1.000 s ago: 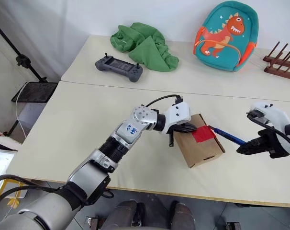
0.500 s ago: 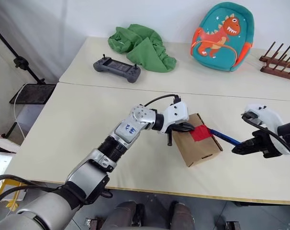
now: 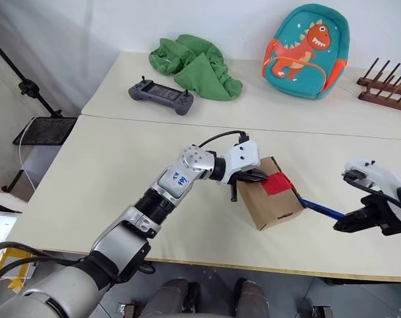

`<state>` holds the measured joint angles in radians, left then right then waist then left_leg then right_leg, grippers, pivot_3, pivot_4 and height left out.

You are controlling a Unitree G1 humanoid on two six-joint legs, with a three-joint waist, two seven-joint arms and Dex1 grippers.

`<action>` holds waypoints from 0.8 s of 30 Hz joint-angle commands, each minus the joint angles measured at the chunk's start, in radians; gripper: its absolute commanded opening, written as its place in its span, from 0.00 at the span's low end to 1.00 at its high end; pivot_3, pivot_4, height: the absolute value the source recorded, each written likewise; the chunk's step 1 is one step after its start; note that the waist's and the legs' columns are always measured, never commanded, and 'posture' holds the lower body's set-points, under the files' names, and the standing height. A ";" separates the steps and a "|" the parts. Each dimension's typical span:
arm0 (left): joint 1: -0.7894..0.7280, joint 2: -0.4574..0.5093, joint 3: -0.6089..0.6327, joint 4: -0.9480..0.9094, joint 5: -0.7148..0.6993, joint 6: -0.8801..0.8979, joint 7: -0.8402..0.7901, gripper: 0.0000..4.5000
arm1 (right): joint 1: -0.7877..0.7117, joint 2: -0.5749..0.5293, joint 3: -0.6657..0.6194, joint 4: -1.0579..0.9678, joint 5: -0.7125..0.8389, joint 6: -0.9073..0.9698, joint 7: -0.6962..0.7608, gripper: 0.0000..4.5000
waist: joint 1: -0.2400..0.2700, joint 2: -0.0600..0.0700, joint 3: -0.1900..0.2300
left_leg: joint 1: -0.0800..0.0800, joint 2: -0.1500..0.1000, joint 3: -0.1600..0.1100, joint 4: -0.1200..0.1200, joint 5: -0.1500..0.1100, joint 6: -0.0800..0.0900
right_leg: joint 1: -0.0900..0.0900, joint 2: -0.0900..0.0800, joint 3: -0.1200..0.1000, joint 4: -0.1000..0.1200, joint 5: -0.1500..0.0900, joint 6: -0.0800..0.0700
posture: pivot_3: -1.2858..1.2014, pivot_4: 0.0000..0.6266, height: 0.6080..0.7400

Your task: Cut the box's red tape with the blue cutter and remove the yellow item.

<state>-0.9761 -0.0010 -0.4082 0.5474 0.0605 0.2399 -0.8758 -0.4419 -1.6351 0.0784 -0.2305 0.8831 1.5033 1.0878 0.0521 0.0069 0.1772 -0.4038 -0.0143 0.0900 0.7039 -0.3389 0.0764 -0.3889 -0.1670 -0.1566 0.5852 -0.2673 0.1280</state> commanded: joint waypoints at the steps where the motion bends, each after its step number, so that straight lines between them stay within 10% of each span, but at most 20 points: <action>1: 0.054 0.002 -0.067 0.060 0.050 0.063 -0.019 0.00 | 0.036 -0.035 -0.059 0.010 -0.024 -0.042 0.028 0.04 | 0.000 0.000 0.000 | 0.000 0.000 0.000 0.000 0.000 0.000 | 0.000 0.000 0.000 0.000 0.000 0.000 | 0.52 0.24 1.00; 12: 0.014 0.001 0.215 -0.083 -0.213 -0.028 -0.047 0.00 | 0.298 0.043 -0.569 0.150 -0.202 -0.341 0.328 0.04 | -0.005 0.002 0.001 | -0.002 0.000 0.002 0.000 0.001 0.000 | -0.003 0.003 0.000 0.003 0.000 0.001 | 0.52 0.24 1.00; 24: 0.231 0.423 0.371 -0.343 -0.346 0.019 -0.234 0.00 | 0.105 0.472 -0.505 -0.050 -0.140 -0.377 -0.111 0.04 | -0.024 0.004 0.002 | 0.001 -0.001 0.002 -0.002 0.008 -0.004 | -0.004 0.006 0.001 0.008 0.000 0.000 | 0.52 0.24 1.00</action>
<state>-0.7440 0.4142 -0.0481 0.2751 -0.2761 0.2608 -1.1089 -0.3348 -1.1568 -0.3812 -0.2971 0.7681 1.1550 1.0079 0.0283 0.0111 0.1794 -0.4035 -0.0166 0.0916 0.7019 -0.3302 0.0725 -0.3930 -0.1617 -0.1555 0.5932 -0.2673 0.1284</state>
